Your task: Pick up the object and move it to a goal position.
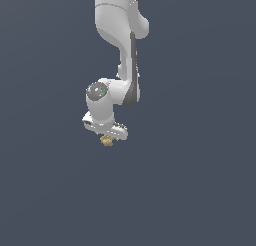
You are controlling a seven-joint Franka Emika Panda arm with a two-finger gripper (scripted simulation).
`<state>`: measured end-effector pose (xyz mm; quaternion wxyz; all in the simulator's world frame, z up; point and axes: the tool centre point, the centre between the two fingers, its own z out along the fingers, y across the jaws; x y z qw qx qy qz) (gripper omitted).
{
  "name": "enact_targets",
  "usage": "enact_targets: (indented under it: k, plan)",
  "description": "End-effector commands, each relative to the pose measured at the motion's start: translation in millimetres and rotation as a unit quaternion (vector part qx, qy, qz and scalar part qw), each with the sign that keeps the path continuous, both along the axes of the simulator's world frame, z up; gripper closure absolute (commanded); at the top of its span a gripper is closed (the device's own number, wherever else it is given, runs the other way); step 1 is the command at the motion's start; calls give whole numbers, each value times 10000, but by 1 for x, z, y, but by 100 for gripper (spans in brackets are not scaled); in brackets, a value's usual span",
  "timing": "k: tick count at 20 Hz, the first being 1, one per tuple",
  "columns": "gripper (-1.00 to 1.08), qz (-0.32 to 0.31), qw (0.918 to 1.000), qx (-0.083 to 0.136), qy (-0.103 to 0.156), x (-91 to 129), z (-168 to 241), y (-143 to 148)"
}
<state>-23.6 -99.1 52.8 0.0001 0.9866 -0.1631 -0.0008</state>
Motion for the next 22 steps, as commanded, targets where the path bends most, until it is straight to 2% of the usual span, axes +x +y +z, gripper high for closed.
enact_targets:
  k: [1, 3, 4, 16, 22]
  plan:
    - [-92, -2, 10000, -1, -7, 1, -5, 0]
    - [-92, -2, 10000, -1, -7, 1, -6, 0]
    - [108, -2, 10000, -1, -7, 1, -6, 0]
    - [108, -5, 10000, -1, -12, 2, -4, 1]
    - [108, -5, 10000, -1, -12, 9, 14, 20]
